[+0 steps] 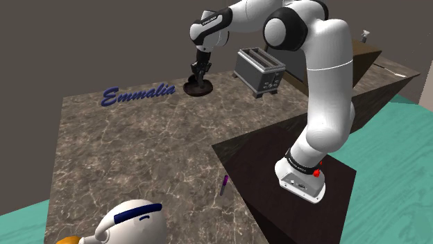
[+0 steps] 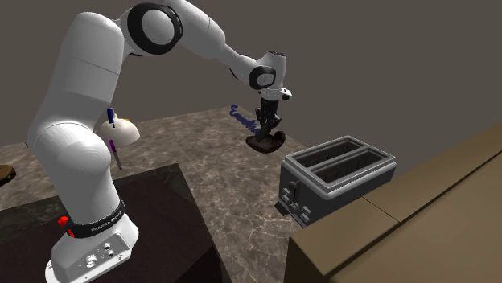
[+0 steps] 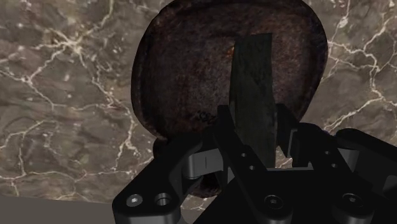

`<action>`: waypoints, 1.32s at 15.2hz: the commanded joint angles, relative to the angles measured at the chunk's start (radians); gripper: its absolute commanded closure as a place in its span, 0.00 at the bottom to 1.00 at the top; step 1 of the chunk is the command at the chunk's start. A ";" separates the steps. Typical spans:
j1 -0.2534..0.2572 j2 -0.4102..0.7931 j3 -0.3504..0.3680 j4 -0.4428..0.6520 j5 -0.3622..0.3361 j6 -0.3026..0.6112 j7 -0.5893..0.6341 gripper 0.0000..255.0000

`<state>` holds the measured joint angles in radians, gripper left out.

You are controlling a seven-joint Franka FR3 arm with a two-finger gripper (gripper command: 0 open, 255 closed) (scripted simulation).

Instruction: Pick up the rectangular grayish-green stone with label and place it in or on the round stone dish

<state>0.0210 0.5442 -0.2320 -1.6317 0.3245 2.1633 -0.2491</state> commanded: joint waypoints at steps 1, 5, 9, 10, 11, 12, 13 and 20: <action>0.000 0.000 0.000 0.000 0.000 0.000 0.000 1.00; 0.000 0.000 0.000 0.000 0.000 0.000 0.000 0.00; 0.000 -0.017 -0.004 0.008 -0.007 -0.024 0.004 0.00; -0.001 -0.033 -0.008 0.017 -0.013 -0.049 0.008 0.00; -0.002 -0.048 -0.012 0.028 -0.019 -0.075 0.012 0.00; -0.003 -0.059 -0.015 0.038 -0.024 -0.095 0.015 0.00; -0.003 -0.059 -0.015 0.038 -0.024 -0.095 0.015 0.00; -0.003 -0.059 -0.015 0.038 -0.024 -0.095 0.015 0.00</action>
